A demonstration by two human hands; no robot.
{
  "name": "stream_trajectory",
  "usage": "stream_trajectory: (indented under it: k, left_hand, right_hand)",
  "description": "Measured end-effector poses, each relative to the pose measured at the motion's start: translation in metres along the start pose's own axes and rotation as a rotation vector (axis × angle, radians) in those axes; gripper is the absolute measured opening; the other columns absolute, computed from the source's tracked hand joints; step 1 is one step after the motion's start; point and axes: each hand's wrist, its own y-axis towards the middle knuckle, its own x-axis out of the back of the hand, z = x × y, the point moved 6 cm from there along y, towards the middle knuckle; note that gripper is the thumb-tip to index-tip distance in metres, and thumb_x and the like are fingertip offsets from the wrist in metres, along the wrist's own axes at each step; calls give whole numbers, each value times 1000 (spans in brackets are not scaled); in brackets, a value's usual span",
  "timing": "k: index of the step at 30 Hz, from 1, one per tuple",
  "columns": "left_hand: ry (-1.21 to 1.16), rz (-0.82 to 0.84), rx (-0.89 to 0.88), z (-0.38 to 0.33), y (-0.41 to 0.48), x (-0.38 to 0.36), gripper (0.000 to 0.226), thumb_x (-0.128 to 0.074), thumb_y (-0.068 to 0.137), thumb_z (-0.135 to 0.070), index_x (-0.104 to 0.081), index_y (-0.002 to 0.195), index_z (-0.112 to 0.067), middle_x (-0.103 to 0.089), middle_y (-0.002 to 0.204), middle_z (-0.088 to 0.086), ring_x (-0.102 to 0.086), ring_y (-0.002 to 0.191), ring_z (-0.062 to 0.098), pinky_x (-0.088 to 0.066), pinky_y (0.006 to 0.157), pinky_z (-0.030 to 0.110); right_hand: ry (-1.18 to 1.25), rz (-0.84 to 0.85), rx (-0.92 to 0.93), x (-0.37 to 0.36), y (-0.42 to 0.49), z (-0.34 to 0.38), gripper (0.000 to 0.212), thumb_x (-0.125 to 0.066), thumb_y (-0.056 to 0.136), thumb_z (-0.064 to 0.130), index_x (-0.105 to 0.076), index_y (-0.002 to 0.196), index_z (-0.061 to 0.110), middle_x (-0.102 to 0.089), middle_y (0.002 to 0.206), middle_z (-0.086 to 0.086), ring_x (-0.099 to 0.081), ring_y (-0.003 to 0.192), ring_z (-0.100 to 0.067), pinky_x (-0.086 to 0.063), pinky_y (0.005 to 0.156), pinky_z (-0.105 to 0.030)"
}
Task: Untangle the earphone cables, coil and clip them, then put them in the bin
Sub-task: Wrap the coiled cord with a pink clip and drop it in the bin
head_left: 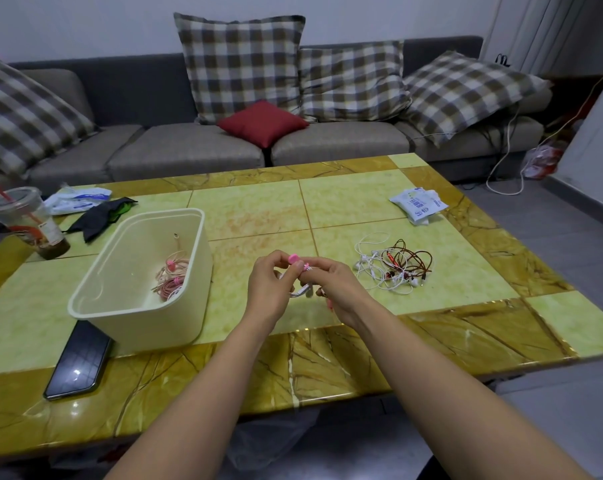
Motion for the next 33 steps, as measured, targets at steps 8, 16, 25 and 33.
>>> stream_trajectory:
  k: [8,16,25,33]
  left_hand:
    - [-199,-91,124,3,-4,6,16,-77,81,-20,-75,88,-6,-66,71,2,-48,47,3,-42,50,16]
    - [-135,-79,201,7,-2,11,15,-82,76,-21,-77,74,-7,-72,71,9,-61,61,18,-49,61,28]
    - [261,63,90,-1,-1,1,19,-75,83,-27,-77,71,-12,-69,65,11,-55,58,25,-39,57,31]
    - [417,41,-4,-16,-7,-2,14,-70,88,-23,-78,95,-15,-74,88,3,-60,74,12,-38,59,23]
  right_hand:
    - [251,-136,-36,6,0,2,21,-67,90,16,-69,108,4,-68,69,0,-52,49,-5,-32,42,-18]
    - [109,-56,148,11,-1,9,12,-69,88,8,-68,100,8,-76,88,-2,-70,79,-4,-47,71,-14]
    - [-143,-3,243,13,-1,18,7,-76,83,11,-78,89,14,-76,90,-6,-72,89,-18,-53,87,-58]
    - [-285,-15,262,17,1,17,15,-78,83,22,-77,98,21,-75,93,-2,-71,88,-19,-55,81,-49]
